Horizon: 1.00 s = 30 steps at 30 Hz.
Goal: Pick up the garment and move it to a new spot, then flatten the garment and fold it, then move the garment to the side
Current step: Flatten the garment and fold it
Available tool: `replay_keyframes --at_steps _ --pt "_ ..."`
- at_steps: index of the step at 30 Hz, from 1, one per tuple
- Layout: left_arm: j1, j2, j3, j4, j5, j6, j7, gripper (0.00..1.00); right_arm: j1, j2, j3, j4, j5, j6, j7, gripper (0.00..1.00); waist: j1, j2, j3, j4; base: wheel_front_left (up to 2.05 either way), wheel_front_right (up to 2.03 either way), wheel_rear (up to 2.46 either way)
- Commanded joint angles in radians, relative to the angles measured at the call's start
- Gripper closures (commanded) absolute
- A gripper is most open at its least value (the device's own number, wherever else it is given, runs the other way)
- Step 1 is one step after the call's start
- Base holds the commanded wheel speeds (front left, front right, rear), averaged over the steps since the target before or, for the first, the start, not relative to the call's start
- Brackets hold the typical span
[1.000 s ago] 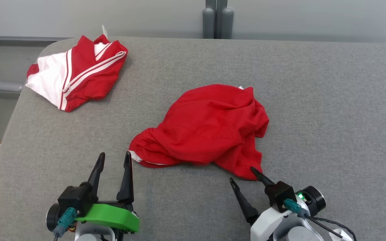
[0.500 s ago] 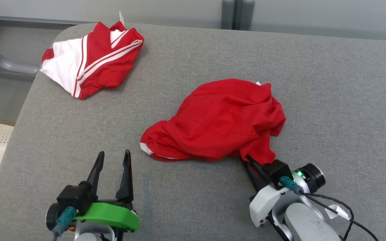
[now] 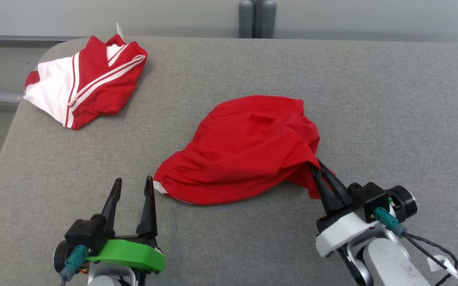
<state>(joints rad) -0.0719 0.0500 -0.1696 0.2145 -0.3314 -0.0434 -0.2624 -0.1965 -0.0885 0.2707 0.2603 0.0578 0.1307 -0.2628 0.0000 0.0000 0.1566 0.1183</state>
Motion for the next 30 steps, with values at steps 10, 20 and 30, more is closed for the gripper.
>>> replay_keyframes --at_steps 10,20,30 --pt "-0.022 0.001 -0.024 -0.007 -0.022 0.005 -0.003 0.0 -0.116 -0.063 -0.057 -0.052 -0.005 0.0 0.141 1.0 0.0 0.0 0.02 0.032 0.0 0.0 0.0" --pt "-0.051 0.001 -0.07 0.007 -0.049 0.008 -0.003 0.0 -0.398 -0.163 0.018 0.277 0.024 0.0 0.198 1.0 0.0 0.0 0.057 0.139 0.0 0.0 0.0" --pt "-0.076 0.001 -0.108 0.007 -0.065 0.009 -0.004 0.0 -0.621 -0.172 0.123 0.619 0.089 0.0 0.149 0.68 0.0 0.0 0.089 0.203 0.0 0.0 0.0"
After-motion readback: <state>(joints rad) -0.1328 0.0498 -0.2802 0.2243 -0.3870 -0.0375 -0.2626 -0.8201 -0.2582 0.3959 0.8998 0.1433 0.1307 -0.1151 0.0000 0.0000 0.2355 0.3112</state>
